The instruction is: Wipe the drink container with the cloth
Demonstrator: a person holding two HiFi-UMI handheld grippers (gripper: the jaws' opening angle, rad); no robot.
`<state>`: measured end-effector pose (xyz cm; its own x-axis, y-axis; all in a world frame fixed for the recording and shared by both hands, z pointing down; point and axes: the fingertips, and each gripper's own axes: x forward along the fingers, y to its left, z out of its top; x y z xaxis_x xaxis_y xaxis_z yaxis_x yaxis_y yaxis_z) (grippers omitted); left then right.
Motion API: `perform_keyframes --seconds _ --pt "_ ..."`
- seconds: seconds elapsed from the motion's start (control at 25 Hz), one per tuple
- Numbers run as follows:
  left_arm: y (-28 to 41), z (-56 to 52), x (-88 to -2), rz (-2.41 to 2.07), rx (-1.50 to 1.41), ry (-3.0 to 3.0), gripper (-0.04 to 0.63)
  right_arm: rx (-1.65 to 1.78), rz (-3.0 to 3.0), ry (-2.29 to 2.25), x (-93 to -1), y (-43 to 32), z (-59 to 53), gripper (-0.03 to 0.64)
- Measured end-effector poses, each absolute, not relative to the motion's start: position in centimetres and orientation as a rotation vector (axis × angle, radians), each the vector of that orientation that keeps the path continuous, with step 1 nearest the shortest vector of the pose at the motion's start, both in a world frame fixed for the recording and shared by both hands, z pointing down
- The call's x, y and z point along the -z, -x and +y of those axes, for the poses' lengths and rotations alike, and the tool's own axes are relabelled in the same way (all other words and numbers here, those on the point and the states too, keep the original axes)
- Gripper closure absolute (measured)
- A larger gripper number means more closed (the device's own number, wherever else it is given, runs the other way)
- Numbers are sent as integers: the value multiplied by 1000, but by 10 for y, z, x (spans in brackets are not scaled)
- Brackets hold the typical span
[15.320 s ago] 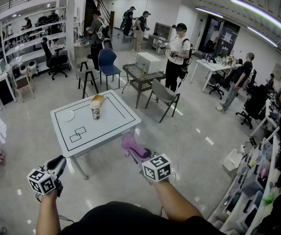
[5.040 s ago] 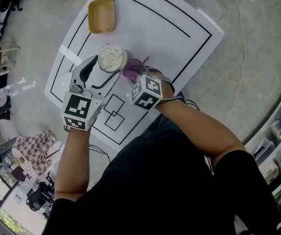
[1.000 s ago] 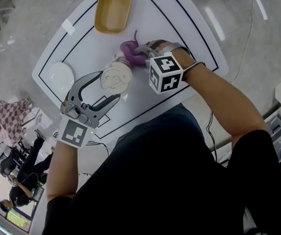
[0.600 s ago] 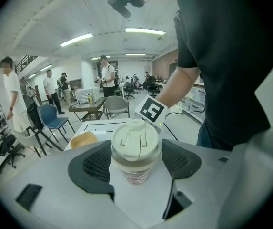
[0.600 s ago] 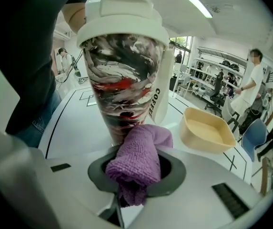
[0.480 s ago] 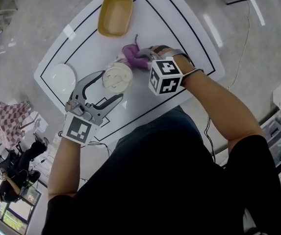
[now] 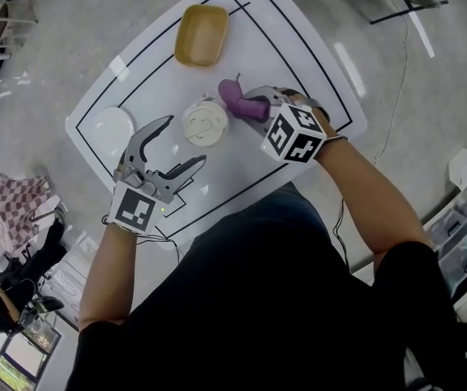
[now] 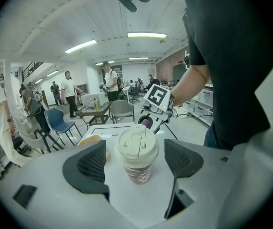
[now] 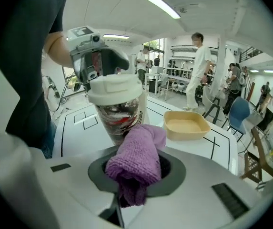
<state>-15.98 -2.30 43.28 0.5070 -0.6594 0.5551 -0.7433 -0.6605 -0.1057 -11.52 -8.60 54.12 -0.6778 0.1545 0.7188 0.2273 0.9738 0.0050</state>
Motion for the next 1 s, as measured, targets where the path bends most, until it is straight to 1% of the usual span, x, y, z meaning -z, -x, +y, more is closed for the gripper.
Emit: perform_keyframes --seconds 0.32,0.64,0.8,1.0 --pt "177 1 -376 -1358 -712 -2593 207 -4 -2458 -1 -456 102 -106 528" --pt "208 45 -318 -1562 -458 -2475 207 -51 -2644 -156 -351 96 -87 529" --pt "223 76 -299 -1631 -373 -2420 209 -123 -2723 -218 -316 88 -69 529" --pt "233 112 -286 -1668 -292 -2369 263 -135 -2739 -304 -297 82 -53 529"
